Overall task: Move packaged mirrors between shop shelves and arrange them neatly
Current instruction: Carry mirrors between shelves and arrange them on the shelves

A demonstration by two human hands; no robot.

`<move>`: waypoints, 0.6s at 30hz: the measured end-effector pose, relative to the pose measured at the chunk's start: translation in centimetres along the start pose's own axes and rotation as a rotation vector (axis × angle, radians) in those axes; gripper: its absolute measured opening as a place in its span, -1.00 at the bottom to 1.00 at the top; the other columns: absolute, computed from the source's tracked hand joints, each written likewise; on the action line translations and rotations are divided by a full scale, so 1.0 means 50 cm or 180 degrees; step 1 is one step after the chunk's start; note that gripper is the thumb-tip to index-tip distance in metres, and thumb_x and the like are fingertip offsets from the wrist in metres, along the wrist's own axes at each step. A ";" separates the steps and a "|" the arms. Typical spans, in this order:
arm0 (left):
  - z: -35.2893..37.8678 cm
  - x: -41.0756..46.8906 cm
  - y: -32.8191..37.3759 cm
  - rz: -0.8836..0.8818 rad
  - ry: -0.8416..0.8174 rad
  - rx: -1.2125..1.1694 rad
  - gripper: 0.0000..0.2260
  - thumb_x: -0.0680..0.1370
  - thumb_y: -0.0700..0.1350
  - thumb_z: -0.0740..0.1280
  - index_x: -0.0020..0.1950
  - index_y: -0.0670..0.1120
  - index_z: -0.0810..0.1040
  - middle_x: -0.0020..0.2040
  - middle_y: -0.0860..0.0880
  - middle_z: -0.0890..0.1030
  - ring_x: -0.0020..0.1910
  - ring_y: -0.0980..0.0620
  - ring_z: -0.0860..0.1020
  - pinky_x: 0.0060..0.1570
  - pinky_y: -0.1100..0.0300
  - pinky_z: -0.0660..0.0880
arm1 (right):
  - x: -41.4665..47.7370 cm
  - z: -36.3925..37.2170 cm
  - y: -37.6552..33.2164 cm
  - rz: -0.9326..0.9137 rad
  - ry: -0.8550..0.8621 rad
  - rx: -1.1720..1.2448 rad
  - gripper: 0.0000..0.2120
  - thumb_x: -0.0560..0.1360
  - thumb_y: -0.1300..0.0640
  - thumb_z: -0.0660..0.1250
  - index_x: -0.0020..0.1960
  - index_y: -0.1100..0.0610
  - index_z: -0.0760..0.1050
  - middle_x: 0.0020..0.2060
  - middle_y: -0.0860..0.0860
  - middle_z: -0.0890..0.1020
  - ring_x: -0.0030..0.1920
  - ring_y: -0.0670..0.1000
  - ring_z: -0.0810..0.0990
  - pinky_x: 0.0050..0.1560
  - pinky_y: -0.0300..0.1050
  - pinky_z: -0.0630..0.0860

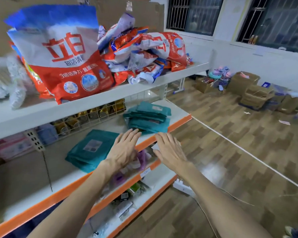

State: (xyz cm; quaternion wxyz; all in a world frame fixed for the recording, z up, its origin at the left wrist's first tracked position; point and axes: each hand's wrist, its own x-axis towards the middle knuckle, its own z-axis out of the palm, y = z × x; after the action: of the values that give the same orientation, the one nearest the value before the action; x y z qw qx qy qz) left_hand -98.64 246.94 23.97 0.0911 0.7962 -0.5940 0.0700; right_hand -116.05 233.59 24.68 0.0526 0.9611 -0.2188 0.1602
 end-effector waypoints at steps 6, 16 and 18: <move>0.032 0.088 0.023 -0.0511 -0.0094 -0.0030 -0.34 0.57 -0.03 0.28 0.59 -0.01 0.05 0.59 0.05 0.07 0.57 0.03 0.02 0.52 0.01 0.05 | 0.107 0.055 0.147 -0.0397 -0.0127 0.0143 -0.46 0.56 -0.08 0.25 0.44 0.17 0.29 0.32 0.08 0.42 0.30 0.11 0.40 0.27 0.04 0.43; 0.105 0.130 -0.037 -0.1329 -0.0293 -0.0091 -0.34 0.56 -0.04 0.30 0.59 -0.01 0.05 0.58 0.06 0.09 0.56 0.01 0.05 0.48 -0.01 0.11 | 0.246 0.184 0.112 -0.1047 -0.0410 0.0616 -0.47 0.50 -0.03 0.33 0.40 0.15 0.35 0.30 0.06 0.45 0.29 0.11 0.42 0.26 0.03 0.42; 0.109 0.166 -0.059 -0.1343 -0.0252 -0.0166 -0.33 0.53 -0.07 0.34 0.58 -0.04 0.11 0.58 0.02 0.14 0.55 -0.02 0.10 0.47 -0.04 0.16 | 0.289 0.196 0.106 -0.1139 -0.0375 0.0544 -0.48 0.48 -0.03 0.35 0.37 0.15 0.37 0.26 0.07 0.47 0.25 0.13 0.44 0.22 0.04 0.44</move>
State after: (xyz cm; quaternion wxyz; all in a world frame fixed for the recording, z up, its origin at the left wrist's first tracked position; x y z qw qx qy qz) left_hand -93.42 238.75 20.31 0.1008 0.9024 -0.4190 0.0027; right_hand -103.24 221.29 20.38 -0.0144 0.9933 -0.0329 0.1098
